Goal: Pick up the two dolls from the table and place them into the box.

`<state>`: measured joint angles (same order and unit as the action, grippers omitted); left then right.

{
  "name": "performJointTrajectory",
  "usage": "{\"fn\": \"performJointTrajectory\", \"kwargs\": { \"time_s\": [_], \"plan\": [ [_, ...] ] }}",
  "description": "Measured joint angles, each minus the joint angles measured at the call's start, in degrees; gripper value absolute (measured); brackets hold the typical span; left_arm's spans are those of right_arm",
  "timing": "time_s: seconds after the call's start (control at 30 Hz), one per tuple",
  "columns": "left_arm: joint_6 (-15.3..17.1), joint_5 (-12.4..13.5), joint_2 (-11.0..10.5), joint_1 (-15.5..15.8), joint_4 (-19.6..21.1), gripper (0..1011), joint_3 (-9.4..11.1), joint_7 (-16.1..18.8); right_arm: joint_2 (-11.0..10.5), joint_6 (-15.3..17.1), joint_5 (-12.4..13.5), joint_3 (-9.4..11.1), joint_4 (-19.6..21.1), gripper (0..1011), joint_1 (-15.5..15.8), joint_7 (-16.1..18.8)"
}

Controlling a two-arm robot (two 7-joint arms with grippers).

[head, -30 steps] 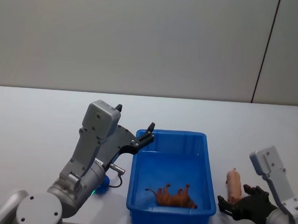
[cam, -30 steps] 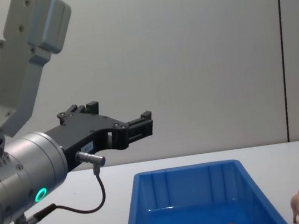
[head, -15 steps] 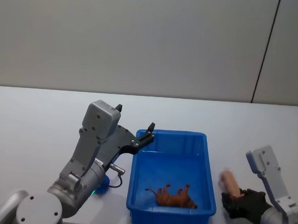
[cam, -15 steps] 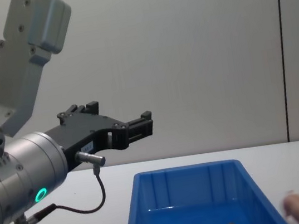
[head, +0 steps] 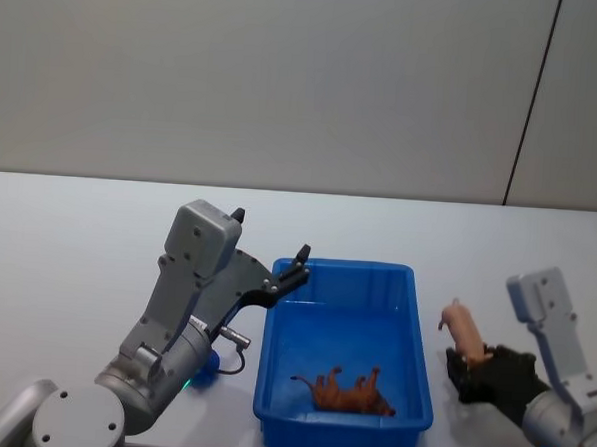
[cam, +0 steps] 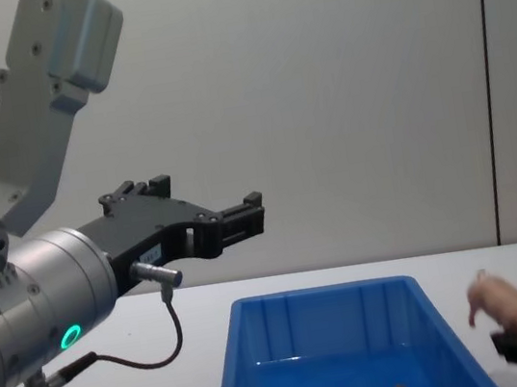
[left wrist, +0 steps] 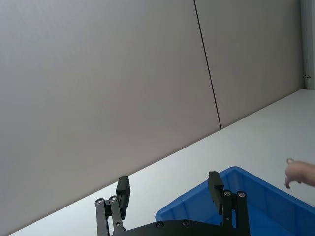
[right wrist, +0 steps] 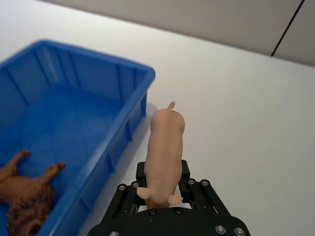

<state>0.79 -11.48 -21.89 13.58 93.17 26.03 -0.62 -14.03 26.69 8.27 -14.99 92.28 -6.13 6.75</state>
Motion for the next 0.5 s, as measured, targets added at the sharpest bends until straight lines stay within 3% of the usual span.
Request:
{"fn": "performJointTrajectory", "kwargs": {
  "time_s": [0.23, 0.5],
  "plan": [
    [0.0, 0.0, 0.0, 0.0, 0.0, 1002, 0.0, 0.0, 0.0, -2.2, 0.9, 0.5, 2.7, 343, -0.1, -0.2],
    [0.0, 0.0, 0.0, 0.0, 0.0, 1002, 0.0, 0.0, 0.3, -3.0, 1.4, 0.4, 6.2, 343, -0.8, 2.2]
  ]
}}
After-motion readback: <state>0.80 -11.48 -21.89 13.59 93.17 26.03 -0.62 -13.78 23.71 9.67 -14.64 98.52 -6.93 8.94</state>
